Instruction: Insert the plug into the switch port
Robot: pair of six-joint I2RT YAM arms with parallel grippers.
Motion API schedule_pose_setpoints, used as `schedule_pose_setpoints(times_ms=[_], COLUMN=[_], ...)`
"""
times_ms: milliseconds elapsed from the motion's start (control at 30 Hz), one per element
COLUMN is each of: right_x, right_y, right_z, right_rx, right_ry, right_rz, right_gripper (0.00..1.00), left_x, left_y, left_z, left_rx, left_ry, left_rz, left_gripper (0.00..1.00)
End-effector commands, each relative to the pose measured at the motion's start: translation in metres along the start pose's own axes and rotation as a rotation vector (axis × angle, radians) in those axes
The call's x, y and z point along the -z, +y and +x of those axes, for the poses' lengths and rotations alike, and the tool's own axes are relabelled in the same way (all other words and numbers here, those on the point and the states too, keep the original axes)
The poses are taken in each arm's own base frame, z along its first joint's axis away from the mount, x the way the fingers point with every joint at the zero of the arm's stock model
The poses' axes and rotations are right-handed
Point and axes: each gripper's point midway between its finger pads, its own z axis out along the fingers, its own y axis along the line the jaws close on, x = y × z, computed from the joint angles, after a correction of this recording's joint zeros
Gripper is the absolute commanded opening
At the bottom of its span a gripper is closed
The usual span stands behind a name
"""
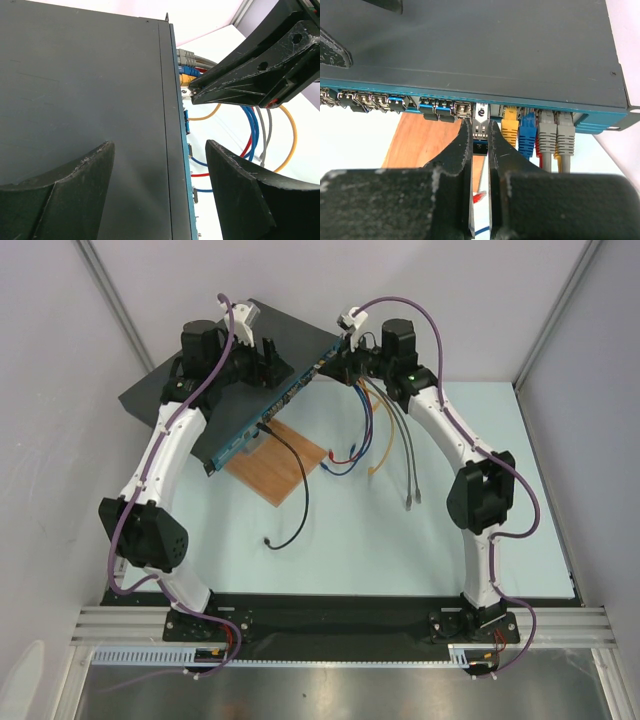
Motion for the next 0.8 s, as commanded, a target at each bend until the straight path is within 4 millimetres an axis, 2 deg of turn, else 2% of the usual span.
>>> schedule_pose_setpoints(times_ms=[0, 200, 300, 367, 400, 433, 467, 500, 667, 767], right_x=[-0.021, -0.026, -0.018, -0.008, -0.001, 0.005, 0.008, 0.015, 0.031, 0.036], right_y=[0.016, 0.017, 0.015, 0.009, 0.009, 0.003, 0.002, 0.002, -0.007, -0.007], right_z=[-0.034, -0.037, -0.035, -0.028, -0.034, -0.028, -0.022, -0.029, -0.018, -0.016], right_rx=[0.117, 0.126, 0.124, 0.102, 0.113, 0.102, 0.088, 0.111, 0.103, 0.11], right_ry=[-0.16, -0.19, -0.166, -0.133, -0.134, -0.111, -0.086, -0.087, -0.015, 0.011], right_rz=[-0.067, -0.106, -0.107, -0.097, -0.09, -0.069, -0.06, -0.049, -0.009, 0.006], right_gripper=[0.0, 0.0, 0.07, 0.16, 0.2, 0.27, 0.3, 0.32, 0.35, 0.29], left_x=[0.003, 0.001, 0.001, 0.001, 0.001, 0.001, 0.002, 0.002, 0.001, 0.003], left_y=[-0.004, -0.003, -0.002, -0.003, -0.003, -0.003, -0.003, -0.003, -0.003, -0.004], left_z=[-0.024, -0.022, -0.023, -0.024, -0.023, -0.023, -0.023, -0.024, -0.024, -0.026], left_rx=[-0.018, -0.012, -0.014, -0.018, -0.015, -0.018, -0.019, -0.022, -0.025, -0.032], left_ry=[-0.062, -0.059, -0.061, -0.062, -0.059, -0.059, -0.059, -0.062, -0.06, -0.066], left_rz=[0.02, 0.02, 0.019, 0.022, 0.018, 0.02, 0.02, 0.02, 0.023, 0.023], left_gripper=[0.78, 0.78, 0.78, 0.78, 0.78, 0.78, 0.78, 0.78, 0.78, 0.78])
